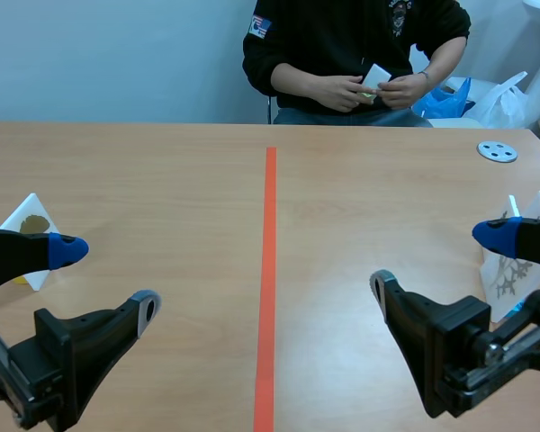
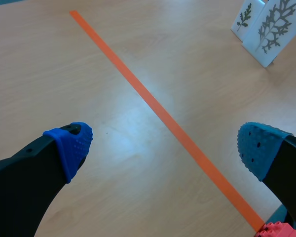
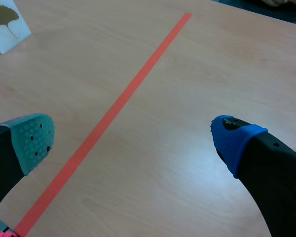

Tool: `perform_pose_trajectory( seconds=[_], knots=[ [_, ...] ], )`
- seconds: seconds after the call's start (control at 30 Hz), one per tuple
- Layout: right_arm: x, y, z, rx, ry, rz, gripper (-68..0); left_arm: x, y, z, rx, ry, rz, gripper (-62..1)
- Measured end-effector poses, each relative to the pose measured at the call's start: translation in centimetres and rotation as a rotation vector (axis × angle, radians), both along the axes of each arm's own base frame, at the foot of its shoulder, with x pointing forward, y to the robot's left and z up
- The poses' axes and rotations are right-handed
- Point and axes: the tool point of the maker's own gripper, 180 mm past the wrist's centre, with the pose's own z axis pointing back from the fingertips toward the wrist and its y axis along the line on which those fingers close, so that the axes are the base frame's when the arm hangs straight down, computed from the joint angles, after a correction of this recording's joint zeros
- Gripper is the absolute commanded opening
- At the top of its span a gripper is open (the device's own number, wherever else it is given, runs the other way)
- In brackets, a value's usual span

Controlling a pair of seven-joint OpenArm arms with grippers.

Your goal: Sort the leaf by its shape. The table is split by an orange tape line. A compound leaf with several leaflets goes to the left side, a simple leaf with one blade goes to the right side. Return to the home posture when a red brick is placed on the table.

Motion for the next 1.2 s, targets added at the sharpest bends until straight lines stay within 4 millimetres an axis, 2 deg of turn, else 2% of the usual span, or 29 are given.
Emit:
perform_pose_trajectory(
  seconds=[0.33,1.2],
  knots=[
    [0.9,-0.3,0.3,0.001,-0.030,-0.007,0.4,0.0,0.0,0.0,0.000,0.000,0.000,1.4],
    [1.1,-0.6,0.2,-0.004,-0.030,-0.030,0.4,0.0,0.0,0.0,0.000,0.000,0.000,1.4]
  ],
)
